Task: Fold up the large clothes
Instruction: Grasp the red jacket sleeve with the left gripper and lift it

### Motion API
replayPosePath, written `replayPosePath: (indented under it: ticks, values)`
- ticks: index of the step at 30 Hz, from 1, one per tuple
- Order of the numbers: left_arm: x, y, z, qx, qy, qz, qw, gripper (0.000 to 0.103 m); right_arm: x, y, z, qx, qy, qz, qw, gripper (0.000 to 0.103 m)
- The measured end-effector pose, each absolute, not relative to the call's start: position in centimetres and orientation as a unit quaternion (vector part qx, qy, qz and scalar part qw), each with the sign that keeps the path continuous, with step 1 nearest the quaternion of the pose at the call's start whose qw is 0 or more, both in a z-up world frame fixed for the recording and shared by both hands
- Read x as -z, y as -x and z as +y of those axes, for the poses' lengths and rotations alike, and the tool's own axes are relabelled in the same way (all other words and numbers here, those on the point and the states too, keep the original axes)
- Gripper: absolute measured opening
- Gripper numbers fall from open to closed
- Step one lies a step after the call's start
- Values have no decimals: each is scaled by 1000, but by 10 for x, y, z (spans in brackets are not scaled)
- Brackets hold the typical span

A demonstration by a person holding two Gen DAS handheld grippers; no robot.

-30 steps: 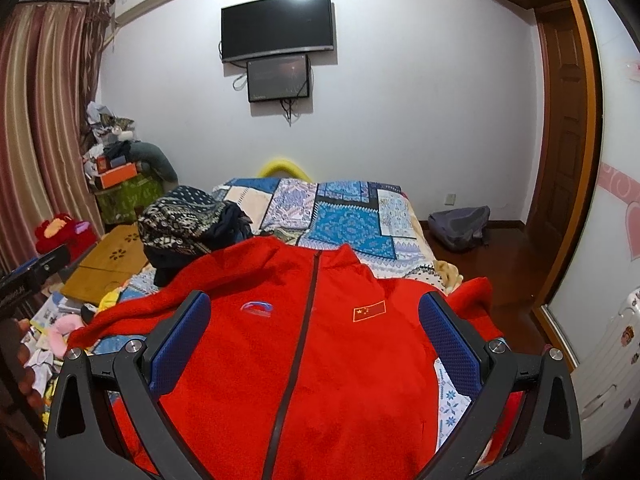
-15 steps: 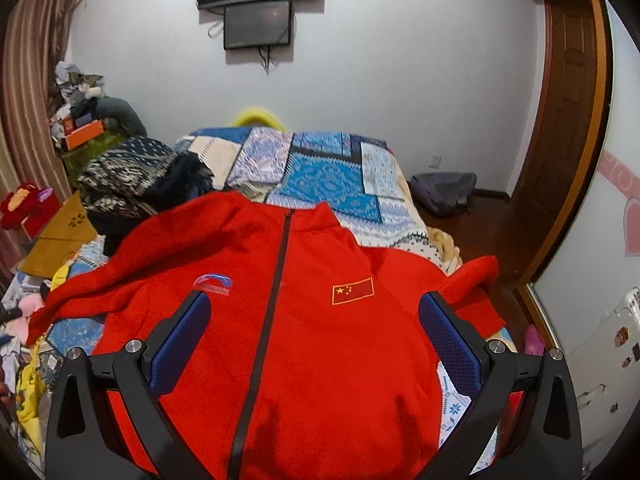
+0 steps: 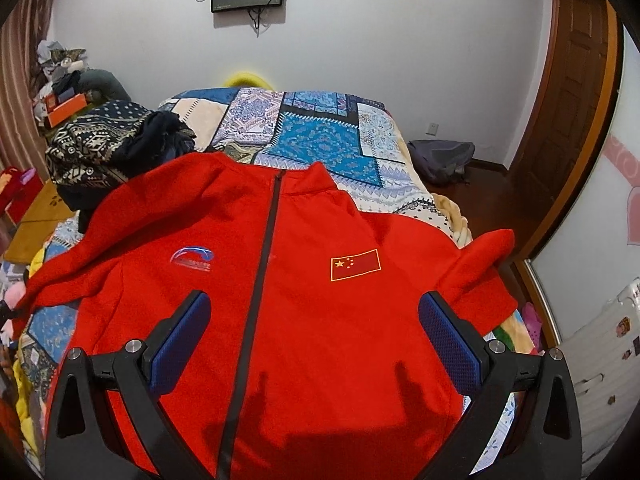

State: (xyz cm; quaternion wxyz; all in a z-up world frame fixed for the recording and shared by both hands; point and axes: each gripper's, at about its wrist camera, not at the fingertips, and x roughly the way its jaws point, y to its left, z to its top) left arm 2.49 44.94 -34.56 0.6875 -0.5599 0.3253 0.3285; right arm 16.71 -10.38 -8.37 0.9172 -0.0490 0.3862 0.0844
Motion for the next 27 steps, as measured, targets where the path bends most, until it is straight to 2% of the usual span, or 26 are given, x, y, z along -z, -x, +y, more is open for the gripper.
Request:
replayPosePath:
  ticks: [2,7,8,9,11,14,15,17,22,27]
  values:
    - [353,-29,458,-350,547,337,682,66,84,-169,-103,-80,52,388,917,103]
    - [353,-35,463,-369,540,328,682,65,87,-172,-102,-77,54,394,914,103]
    - [350,-36,460,-376,534,329,682,60,87,-172,-102,-78,54,395,914,103]
    - [349,-36,461,-382,530,332,681,48,87,-172,-102,-79,54,394,914,103]
    - [338,-34,456,-390,517,338,683,35,87,-170,-100,-79,56,392,915,103]
    - [330,-31,462,-391,499,338,695,30,86,-168,-98,-81,62,388,916,103]
    - [329,-33,467,-393,493,340,698,19,87,-167,-99,-82,62,388,916,103]
    - [325,-36,476,-401,477,349,700,7,87,-166,-99,-86,57,391,915,103]
    - [296,-43,476,-402,433,347,729,3,86,-161,-102,-87,57,388,916,103]
    - [221,-55,450,-372,368,311,793,2,82,-158,-109,-87,53,382,918,103]
